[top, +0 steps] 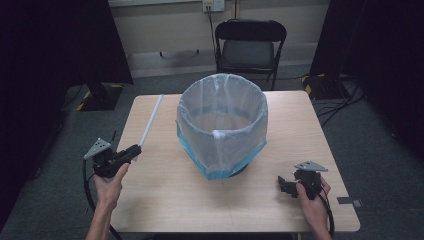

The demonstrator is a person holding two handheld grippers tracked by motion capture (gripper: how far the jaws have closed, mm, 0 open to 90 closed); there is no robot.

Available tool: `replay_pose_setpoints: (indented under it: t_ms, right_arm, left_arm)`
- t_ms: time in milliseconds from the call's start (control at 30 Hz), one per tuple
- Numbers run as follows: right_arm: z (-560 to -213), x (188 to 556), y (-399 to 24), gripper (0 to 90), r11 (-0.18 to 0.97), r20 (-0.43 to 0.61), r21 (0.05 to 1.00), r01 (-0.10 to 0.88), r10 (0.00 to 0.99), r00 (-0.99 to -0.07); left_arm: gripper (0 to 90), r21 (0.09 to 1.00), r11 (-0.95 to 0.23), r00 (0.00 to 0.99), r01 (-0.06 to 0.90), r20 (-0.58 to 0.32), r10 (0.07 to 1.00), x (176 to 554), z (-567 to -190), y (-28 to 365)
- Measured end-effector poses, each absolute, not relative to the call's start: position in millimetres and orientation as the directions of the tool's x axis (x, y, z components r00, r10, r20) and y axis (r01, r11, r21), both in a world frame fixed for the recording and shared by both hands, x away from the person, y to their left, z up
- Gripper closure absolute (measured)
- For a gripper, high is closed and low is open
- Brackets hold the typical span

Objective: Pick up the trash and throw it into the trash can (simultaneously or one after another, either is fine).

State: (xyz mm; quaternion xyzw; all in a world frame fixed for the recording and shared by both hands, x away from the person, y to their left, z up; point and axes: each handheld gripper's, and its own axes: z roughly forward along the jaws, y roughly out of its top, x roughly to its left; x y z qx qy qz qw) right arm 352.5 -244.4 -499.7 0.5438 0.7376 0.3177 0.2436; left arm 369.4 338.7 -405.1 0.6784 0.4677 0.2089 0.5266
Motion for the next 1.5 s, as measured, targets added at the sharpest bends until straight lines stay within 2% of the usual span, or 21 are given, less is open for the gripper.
replay_pose_setpoints:
  t_ms: [733, 1500]
  right_arm:
    - [-500, 353, -244, 11.7, 0.207, -0.014, 0.734, 0.647, 0.957, -0.290]
    - [-500, 353, -244, 11.7, 0.207, -0.014, 0.734, 0.647, 0.957, -0.290]
  left_arm:
    - [80.5, 0.965, 0.005, 0.582, 0.263, -0.163, 0.796, 375, -344, 325]
    - [80.6, 0.982, 0.011, 0.631, 0.189, -0.130, 0.765, 381, -308, 310]
